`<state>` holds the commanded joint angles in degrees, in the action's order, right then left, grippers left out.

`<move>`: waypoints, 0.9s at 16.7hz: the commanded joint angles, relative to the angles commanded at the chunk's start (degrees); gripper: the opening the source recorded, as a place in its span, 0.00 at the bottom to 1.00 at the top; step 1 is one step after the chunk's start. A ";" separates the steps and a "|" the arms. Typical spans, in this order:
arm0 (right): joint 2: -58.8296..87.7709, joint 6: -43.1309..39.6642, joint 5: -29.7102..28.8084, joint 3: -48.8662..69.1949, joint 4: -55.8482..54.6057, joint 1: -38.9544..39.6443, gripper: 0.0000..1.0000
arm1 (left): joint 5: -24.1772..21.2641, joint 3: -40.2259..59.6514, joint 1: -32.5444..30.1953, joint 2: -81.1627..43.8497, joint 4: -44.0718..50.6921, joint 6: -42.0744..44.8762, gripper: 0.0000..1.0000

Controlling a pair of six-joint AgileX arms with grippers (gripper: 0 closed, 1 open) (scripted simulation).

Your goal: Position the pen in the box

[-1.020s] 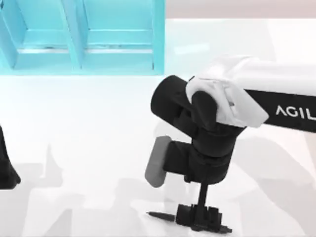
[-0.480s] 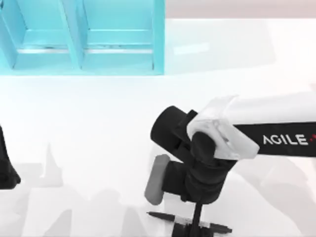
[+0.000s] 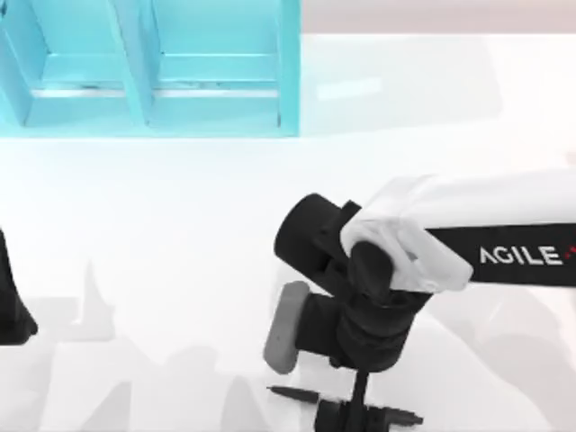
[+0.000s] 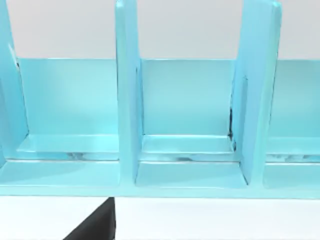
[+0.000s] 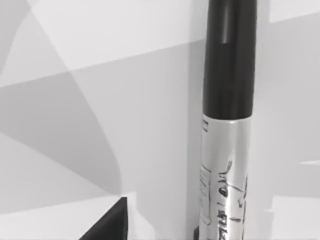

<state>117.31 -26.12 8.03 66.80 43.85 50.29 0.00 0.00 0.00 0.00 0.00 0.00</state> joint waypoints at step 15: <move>0.00 0.00 0.00 0.00 0.00 0.00 0.00 | 0.00 0.00 0.00 0.00 0.00 0.00 1.00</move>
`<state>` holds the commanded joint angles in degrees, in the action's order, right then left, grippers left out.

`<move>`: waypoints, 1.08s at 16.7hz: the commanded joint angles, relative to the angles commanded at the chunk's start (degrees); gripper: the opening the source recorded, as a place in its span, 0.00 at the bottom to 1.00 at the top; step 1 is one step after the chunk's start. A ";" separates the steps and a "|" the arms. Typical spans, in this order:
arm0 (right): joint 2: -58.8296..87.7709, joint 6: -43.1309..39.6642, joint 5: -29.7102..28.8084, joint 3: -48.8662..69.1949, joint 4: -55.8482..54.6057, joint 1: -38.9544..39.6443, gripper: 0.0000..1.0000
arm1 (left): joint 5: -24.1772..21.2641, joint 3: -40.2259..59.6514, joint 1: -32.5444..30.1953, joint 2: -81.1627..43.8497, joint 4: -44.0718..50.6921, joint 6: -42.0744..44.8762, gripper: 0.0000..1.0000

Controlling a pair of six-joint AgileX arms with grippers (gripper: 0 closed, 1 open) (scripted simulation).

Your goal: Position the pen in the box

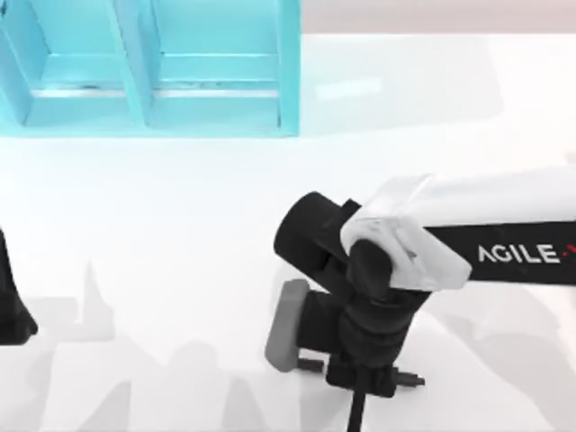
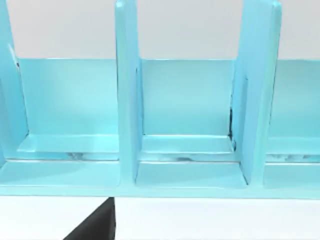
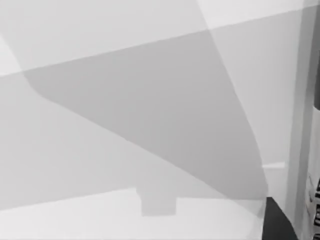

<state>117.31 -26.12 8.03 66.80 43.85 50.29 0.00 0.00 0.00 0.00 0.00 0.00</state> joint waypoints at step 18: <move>-11.85 -1.37 -4.71 15.88 23.30 -1.43 0.00 | 0.00 0.00 0.00 0.00 0.00 0.00 1.00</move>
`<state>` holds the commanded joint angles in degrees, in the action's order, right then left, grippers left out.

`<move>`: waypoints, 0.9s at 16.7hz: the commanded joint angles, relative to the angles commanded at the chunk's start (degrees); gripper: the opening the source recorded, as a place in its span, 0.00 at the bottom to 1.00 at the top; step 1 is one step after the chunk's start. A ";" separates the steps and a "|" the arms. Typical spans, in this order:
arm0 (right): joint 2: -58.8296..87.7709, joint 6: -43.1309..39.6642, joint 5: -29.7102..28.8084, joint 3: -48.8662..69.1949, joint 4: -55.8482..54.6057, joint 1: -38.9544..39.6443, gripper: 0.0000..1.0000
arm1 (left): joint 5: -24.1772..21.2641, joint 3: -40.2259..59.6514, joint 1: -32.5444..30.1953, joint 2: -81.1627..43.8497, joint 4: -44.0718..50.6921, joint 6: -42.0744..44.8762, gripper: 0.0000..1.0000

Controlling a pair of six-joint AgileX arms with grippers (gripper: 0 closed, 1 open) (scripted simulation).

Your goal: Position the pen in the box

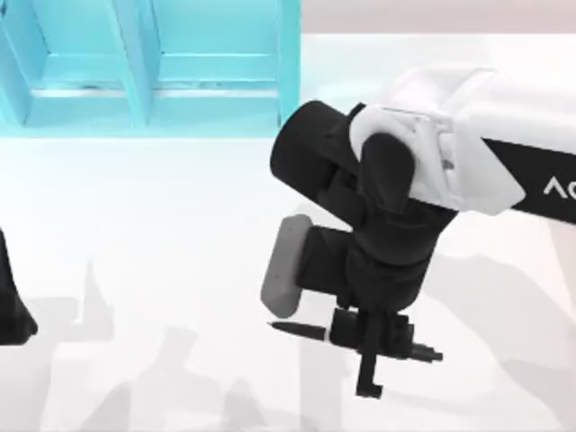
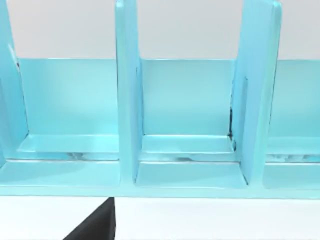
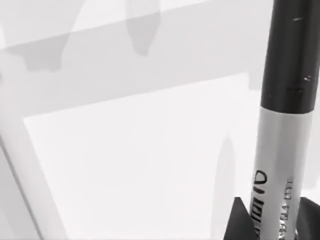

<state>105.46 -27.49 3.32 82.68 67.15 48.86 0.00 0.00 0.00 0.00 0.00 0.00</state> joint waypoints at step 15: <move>10.28 43.31 -4.53 14.73 11.61 -35.24 0.00 | 0.00 0.00 0.00 0.00 0.00 0.00 1.00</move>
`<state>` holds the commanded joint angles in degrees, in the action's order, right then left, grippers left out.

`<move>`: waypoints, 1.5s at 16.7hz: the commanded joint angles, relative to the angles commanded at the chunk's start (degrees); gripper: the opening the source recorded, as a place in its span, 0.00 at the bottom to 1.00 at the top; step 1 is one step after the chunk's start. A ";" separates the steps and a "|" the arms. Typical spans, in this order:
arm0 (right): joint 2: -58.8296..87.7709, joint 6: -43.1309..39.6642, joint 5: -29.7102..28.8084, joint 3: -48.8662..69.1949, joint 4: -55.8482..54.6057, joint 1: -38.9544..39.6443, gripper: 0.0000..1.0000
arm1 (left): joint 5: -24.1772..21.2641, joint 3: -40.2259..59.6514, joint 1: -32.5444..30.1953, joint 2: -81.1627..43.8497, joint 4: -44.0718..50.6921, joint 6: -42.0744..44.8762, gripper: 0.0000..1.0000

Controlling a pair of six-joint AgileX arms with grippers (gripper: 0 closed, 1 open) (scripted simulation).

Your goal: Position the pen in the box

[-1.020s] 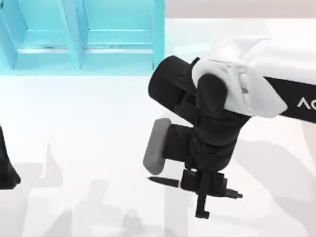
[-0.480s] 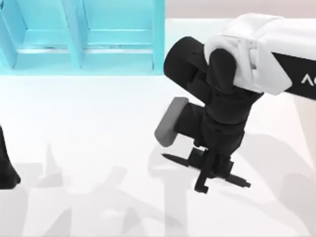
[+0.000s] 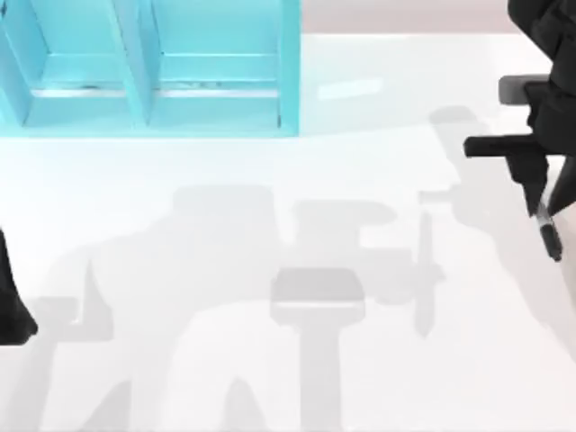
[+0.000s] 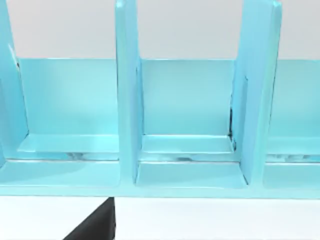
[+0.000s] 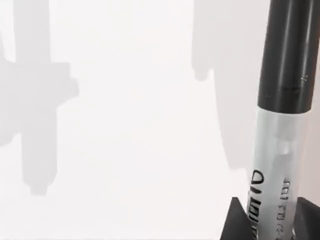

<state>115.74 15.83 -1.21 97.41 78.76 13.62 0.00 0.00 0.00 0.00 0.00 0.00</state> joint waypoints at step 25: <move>3.26 52.24 -5.83 3.22 1.52 -34.06 0.00 | 0.00 0.00 0.00 0.00 0.00 0.00 1.00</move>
<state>118.99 68.07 -7.04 100.63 80.29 -20.43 0.00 0.00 0.00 0.00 0.00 0.00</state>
